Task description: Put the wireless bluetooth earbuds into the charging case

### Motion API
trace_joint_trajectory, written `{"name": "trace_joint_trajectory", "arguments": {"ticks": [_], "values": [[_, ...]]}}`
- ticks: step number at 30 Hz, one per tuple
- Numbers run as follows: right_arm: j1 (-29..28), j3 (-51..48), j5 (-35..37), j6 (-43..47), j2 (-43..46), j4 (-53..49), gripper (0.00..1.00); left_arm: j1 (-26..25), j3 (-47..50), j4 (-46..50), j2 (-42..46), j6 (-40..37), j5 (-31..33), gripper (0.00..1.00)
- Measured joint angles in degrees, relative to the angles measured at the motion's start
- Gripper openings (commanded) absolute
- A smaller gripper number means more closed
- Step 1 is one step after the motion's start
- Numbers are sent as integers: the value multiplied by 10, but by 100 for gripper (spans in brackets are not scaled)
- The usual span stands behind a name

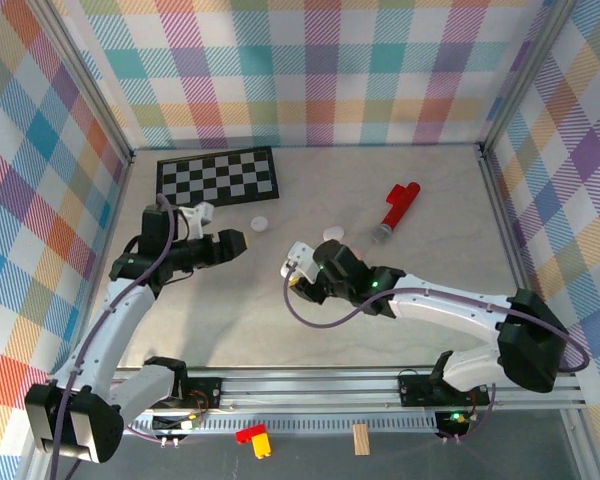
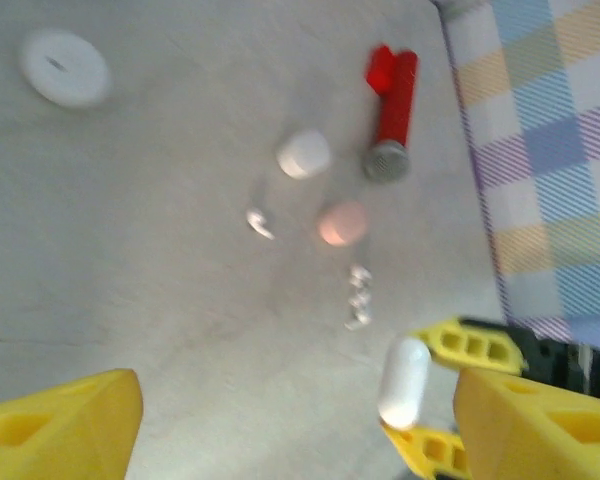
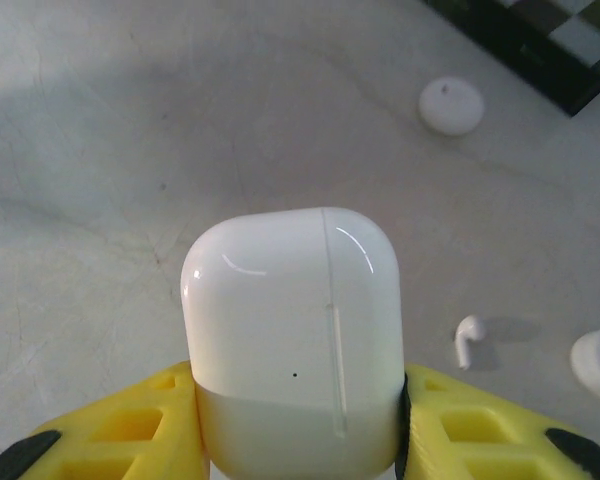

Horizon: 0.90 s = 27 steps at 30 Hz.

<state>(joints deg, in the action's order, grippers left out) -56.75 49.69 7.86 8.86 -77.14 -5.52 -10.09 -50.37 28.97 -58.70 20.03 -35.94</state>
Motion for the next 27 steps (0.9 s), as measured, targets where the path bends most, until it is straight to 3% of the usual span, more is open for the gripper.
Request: {"name": "trace_joint_trajectory", "arguments": {"ticks": [9, 22, 27], "values": [[21, 0, -52, 32, 15, 1, 35, -125, -29, 28, -48, 18, -22, 49], [21, 2, -89, 41, 18, 1, 35, -181, -35, -3, -114, 45, -32, 48], [21, 5, -94, 42, 18, 1, 35, -193, -42, -22, -127, 57, -42, 39]]}}
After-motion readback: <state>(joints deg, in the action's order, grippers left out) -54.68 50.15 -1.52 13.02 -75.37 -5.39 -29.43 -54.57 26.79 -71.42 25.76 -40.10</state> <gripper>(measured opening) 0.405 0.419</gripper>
